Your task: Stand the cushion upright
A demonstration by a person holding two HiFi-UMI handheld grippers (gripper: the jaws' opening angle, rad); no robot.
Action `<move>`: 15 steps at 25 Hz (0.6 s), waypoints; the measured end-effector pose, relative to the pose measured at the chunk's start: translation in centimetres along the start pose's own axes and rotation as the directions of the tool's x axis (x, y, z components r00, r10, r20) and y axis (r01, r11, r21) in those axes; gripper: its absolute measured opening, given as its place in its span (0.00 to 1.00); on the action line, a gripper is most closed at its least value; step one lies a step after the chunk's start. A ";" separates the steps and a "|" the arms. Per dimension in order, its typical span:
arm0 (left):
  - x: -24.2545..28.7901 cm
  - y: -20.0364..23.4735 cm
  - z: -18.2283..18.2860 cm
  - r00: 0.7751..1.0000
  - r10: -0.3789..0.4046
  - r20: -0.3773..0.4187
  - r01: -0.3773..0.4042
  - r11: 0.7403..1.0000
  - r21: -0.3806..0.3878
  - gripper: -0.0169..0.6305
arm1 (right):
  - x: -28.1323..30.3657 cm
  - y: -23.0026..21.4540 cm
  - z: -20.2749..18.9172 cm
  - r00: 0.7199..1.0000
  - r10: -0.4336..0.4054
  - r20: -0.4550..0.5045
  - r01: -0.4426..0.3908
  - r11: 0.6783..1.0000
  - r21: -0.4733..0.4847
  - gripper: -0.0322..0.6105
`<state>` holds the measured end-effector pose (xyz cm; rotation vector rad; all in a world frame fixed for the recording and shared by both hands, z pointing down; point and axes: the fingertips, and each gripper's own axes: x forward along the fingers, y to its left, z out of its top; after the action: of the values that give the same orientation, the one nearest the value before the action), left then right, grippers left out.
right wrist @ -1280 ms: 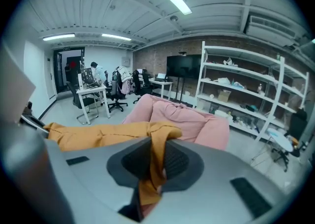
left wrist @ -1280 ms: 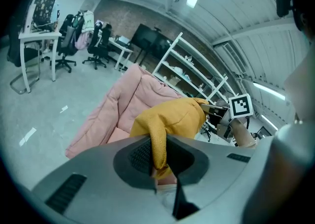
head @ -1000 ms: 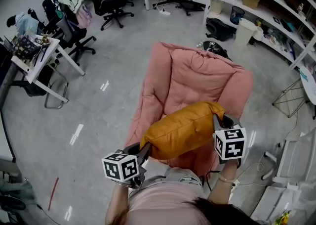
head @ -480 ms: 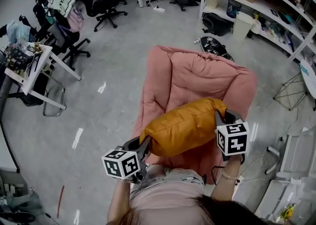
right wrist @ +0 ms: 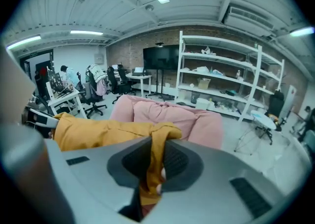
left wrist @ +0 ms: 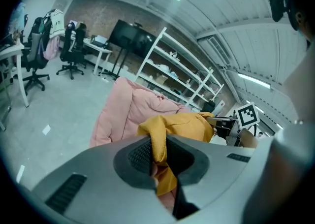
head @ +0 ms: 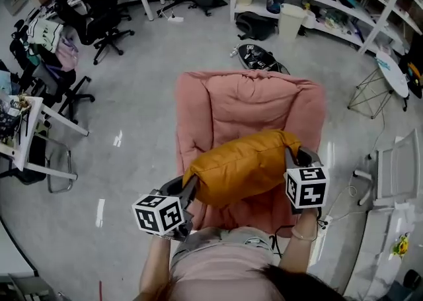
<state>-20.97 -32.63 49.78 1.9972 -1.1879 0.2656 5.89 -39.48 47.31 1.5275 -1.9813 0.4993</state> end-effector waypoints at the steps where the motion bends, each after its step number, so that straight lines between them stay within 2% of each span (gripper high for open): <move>1: 0.4 -0.1 0.4 1.000 -0.011 -0.004 0.011 1.000 0.010 0.08 | 0.0 -0.3 0.0 1.000 -0.016 0.002 0.016 1.000 0.005 0.13; 7: 3.1 -1.5 3.1 0.998 -0.059 -0.001 0.059 0.996 0.069 0.08 | -0.4 -3.1 0.2 0.996 -0.079 0.030 0.077 0.994 0.072 0.13; 15: 6.0 -2.5 6.4 0.997 -0.078 -0.001 0.077 0.989 0.128 0.08 | 0.2 -5.7 1.0 0.993 -0.105 0.050 0.097 0.985 0.140 0.13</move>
<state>-17.01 -40.43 47.37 2.1506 -1.1176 0.3050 11.06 -41.80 46.37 1.7355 -1.9342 0.5661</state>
